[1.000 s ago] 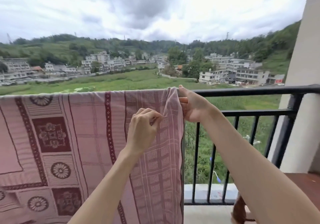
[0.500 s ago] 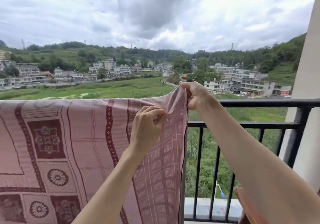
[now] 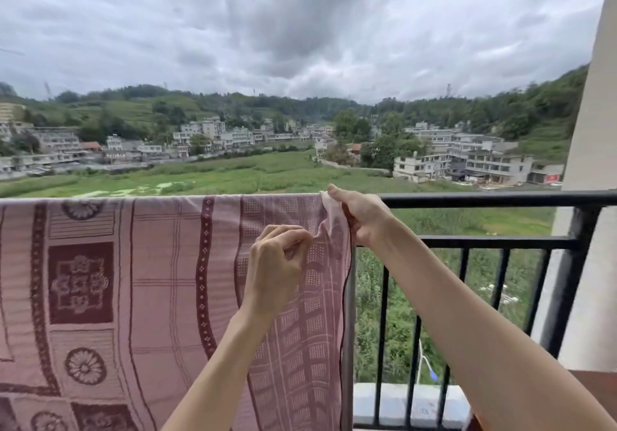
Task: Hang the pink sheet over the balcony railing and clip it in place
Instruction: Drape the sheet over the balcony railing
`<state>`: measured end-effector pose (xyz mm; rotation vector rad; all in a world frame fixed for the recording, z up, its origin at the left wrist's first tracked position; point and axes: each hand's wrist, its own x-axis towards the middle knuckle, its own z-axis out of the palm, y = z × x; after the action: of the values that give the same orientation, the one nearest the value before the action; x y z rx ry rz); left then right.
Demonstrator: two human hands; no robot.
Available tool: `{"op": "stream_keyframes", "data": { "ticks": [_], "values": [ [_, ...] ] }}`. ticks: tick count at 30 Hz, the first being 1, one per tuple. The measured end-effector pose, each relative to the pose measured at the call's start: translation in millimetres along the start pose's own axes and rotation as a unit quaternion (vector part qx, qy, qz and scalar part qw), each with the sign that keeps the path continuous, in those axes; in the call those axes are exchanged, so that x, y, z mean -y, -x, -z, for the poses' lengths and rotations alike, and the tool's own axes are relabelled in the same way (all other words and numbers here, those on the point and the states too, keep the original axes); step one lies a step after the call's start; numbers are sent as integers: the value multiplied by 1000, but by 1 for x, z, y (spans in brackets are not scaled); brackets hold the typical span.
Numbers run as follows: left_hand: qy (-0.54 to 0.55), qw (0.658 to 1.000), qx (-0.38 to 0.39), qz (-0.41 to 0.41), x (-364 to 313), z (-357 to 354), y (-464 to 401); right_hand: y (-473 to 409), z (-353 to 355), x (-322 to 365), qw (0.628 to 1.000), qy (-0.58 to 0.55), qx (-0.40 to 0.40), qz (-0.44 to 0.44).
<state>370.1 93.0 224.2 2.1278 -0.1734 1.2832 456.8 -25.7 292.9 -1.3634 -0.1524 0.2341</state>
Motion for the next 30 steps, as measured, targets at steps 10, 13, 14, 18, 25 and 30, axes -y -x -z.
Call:
{"op": "stream_keyframes", "data": {
  "ticks": [10, 13, 14, 18, 25, 30],
  "values": [
    [-24, 998, 5, -63, -15, 4, -19, -5, 9, 23, 973, -19, -105, 203],
    [-35, 995, 11, -89, -11, 4, -4, 10, 16, 3, 962, -35, -103, 252],
    [-42, 994, 14, -96, -8, 3, 2, 15, 19, -6, 960, -40, -100, 259],
    [-79, 991, 48, -96, 4, -1, 27, 24, 33, -51, 946, 39, -130, 293],
    [-100, 979, 180, 0, 38, 16, 65, 40, 33, -108, 855, 297, -224, 361],
    [-181, 961, 200, 63, 58, 58, 94, 68, -2, -147, 773, 462, -61, 430]
  ]
}}
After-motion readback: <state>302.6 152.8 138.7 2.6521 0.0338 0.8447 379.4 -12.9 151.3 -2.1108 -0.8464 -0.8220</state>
